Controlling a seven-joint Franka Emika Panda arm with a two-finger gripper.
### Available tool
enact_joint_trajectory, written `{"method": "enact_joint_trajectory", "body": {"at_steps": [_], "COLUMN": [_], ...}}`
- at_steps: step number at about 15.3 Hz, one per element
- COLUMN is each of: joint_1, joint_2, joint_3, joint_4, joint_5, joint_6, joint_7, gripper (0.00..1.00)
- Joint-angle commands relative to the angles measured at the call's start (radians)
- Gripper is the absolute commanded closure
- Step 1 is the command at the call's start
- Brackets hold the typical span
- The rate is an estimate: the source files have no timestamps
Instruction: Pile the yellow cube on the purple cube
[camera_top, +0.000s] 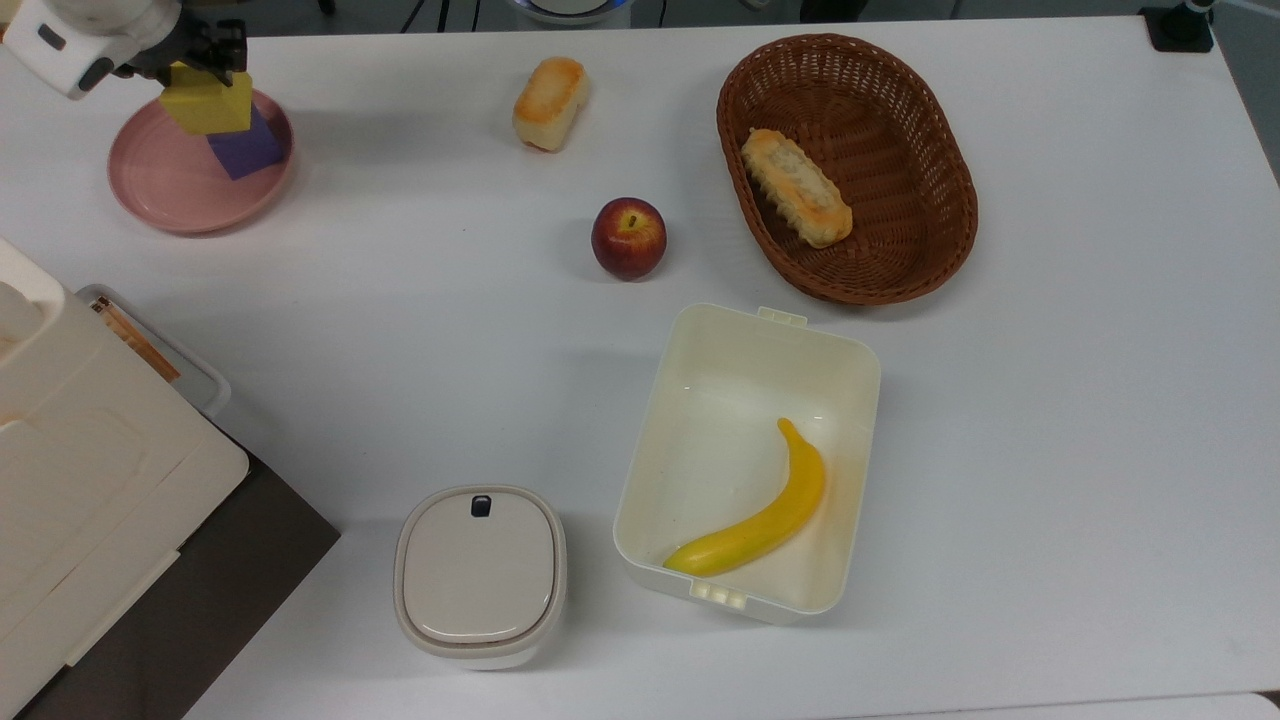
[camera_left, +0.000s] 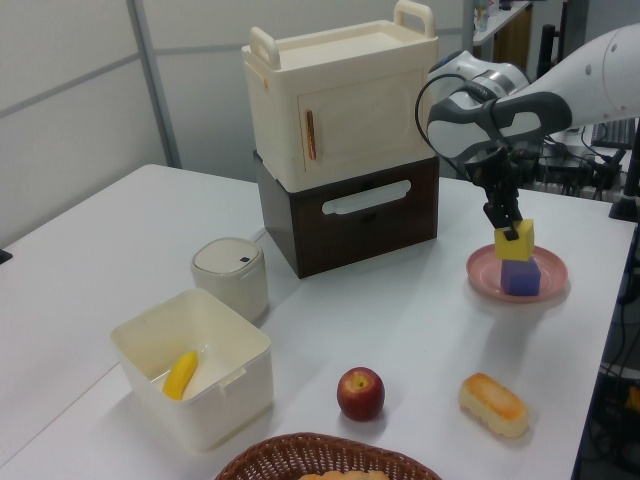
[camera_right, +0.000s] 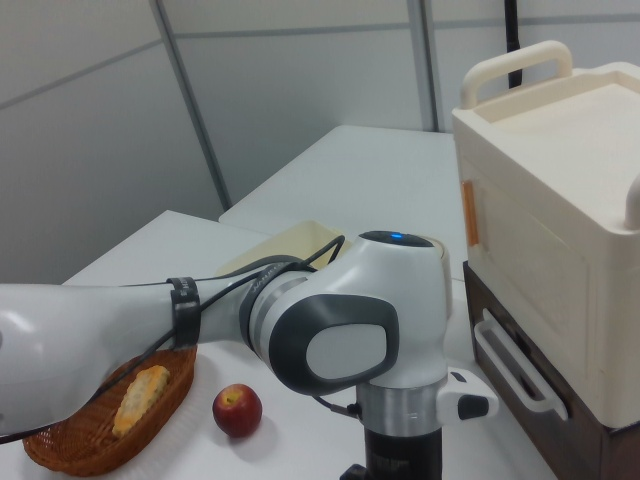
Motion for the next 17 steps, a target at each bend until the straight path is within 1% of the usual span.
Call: {"method": "enact_joint_trajectory", "body": {"at_steps": [1,2,3,4,6,13,17], "joint_1": [-0.002,-0.002,-0.002,0.000,0.001,0.012,0.072], "joint_2": [0.007,0.007,0.007,0.005,0.005,-0.007,-0.010], "joint_3": [0.003,0.003,0.004,0.004,0.004,0.017,0.017], "joint_4": [0.005,0.005,0.005,0.005,0.005,0.020,0.093], "joint_5": [-0.036,-0.036,-0.036,-0.036,-0.036,-0.033,-0.017], "joint_6": [0.006,0.002,-0.002,-0.003,-0.009,-0.054,-0.116], "joint_7": [-0.016,-0.019,-0.019,-0.019,-0.019,-0.010,-0.002], "gripper": [0.47,0.45,0.34,0.19,0.00,0.00,0.00]}}
